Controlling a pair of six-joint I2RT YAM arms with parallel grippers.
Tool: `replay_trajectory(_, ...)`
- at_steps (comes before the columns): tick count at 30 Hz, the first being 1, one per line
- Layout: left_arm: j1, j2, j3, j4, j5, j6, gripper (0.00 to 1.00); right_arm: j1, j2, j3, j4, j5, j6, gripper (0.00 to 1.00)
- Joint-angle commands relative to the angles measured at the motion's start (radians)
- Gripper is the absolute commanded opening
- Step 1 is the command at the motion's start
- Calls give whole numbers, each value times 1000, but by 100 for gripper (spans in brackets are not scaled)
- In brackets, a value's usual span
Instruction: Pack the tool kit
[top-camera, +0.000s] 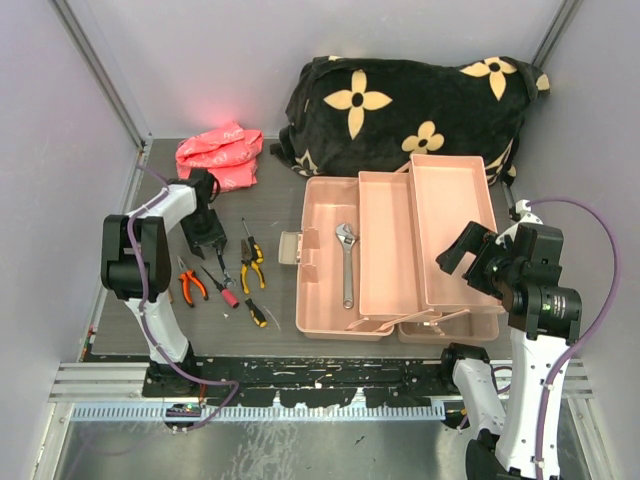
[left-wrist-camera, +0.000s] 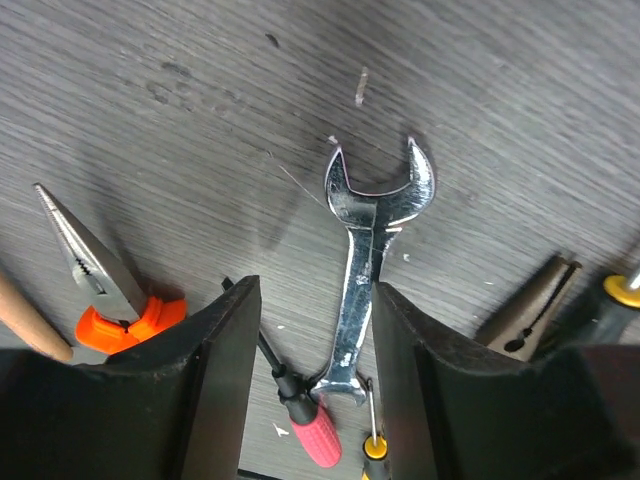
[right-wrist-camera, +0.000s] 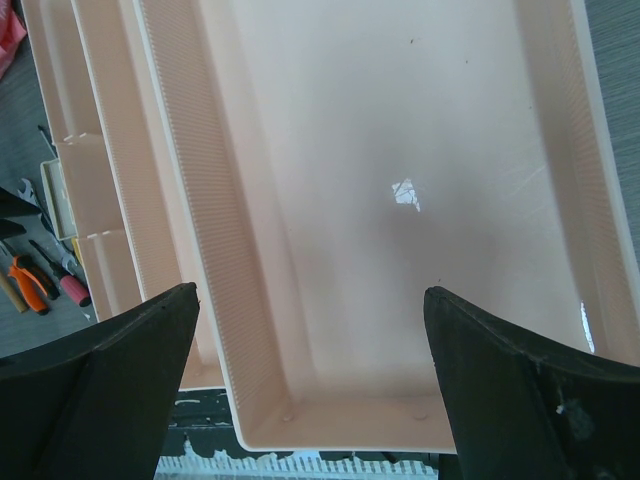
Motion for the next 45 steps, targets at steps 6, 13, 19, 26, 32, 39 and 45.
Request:
replay_trajectory(6, 3, 25, -51, 51, 47, 25, 44, 3, 19, 41, 26, -1, -3, 100)
replay_trajectory(13, 3, 39, -72, 91, 68, 19, 43, 2, 14, 43, 21, -3, -4, 100)
replay_trajectory(19, 3, 49, -81, 120, 110, -10, 52, 3, 11, 47, 10, -2, -8, 100)
replay_trajectory(26, 3, 67, -80, 125, 131, -18, 40, 3, 5, 48, 2, -3, -8, 100)
replay_trajectory(32, 3, 46, -97, 120, 139, -17, 0, 3, 6, 58, 2, -1, -1, 100)
replay_trajectory(39, 3, -40, 22, 49, 198, 4, 0, 3, -1, 43, 12, -3, 4, 100)
replay_trajectory(45, 3, -102, 164, -24, 274, 32, 0, 3, 0, 25, 34, -17, 12, 100)
